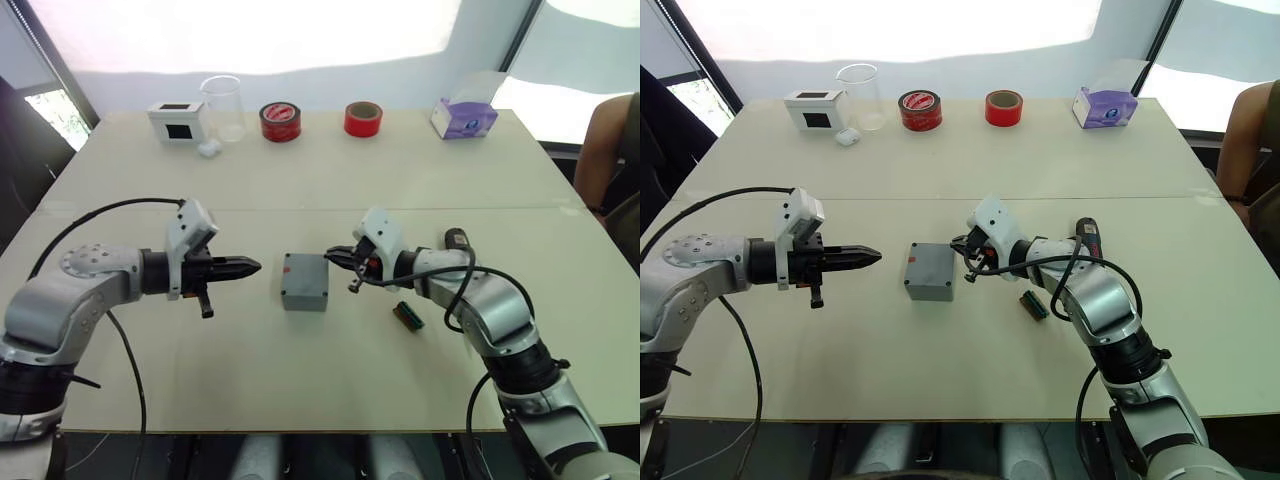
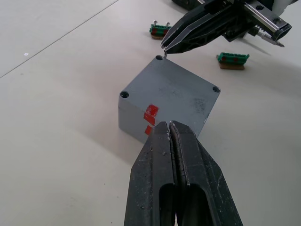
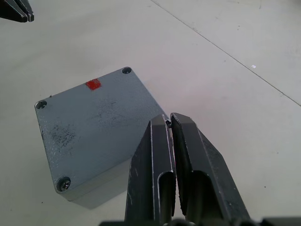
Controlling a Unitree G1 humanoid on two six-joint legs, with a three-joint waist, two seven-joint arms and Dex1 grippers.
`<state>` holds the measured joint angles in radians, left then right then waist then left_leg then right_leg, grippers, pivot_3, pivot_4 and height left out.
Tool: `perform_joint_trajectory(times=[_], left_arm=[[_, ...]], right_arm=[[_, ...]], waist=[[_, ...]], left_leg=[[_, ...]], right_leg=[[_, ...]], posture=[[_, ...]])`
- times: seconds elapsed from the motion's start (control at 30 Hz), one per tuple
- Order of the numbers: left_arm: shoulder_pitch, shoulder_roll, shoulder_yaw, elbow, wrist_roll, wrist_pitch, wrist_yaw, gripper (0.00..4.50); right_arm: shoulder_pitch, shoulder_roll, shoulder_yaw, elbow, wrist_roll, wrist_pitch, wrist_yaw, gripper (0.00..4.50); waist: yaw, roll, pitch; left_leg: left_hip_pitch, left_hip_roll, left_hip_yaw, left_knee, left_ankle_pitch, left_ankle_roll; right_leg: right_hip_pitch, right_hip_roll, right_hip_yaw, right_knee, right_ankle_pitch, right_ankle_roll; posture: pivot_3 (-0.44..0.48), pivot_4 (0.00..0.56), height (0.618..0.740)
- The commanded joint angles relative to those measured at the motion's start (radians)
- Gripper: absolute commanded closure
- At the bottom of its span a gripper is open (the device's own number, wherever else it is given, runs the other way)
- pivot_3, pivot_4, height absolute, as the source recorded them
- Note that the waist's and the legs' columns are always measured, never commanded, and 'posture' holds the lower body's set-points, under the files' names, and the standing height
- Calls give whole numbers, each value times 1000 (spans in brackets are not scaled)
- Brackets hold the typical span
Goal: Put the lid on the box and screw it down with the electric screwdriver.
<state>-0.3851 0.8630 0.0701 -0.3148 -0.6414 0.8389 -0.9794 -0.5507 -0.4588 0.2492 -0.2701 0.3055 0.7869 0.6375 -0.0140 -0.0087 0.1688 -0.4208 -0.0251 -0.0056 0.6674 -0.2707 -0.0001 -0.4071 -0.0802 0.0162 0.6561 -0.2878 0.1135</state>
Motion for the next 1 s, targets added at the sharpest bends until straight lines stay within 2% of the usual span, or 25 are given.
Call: perform_joint_trajectory(times=[0.03, 0.23, 1.0], left_arm=[[6, 7, 18, -19, -2, -14, 1, 4500], [3, -1, 9, -13, 2, -22, 2, 4500], [5, -5, 4, -9, 14, -28, 0, 4500]], right_arm=[[-30, -4, -37, -50, 13, -1, 6, 4415], [-37, 4, -60, -78, 39, 32, 2, 4415], [-8, 19, 0, 0, -14, -45, 14, 4415]], waist=[[0, 0, 0], [1, 0, 0], [1, 0, 0]], left_leg=[[0, 0, 0, 0, 0, 0], [0, 0, 0, 0, 0, 0], [0, 0, 0, 0, 0, 0]], right_leg=[[0, 0, 0, 0, 0, 0], [0, 0, 0, 0, 0, 0], [0, 0, 0, 0, 0, 0]], posture=[[0, 150, 740], [0, 150, 740], [0, 150, 740]])
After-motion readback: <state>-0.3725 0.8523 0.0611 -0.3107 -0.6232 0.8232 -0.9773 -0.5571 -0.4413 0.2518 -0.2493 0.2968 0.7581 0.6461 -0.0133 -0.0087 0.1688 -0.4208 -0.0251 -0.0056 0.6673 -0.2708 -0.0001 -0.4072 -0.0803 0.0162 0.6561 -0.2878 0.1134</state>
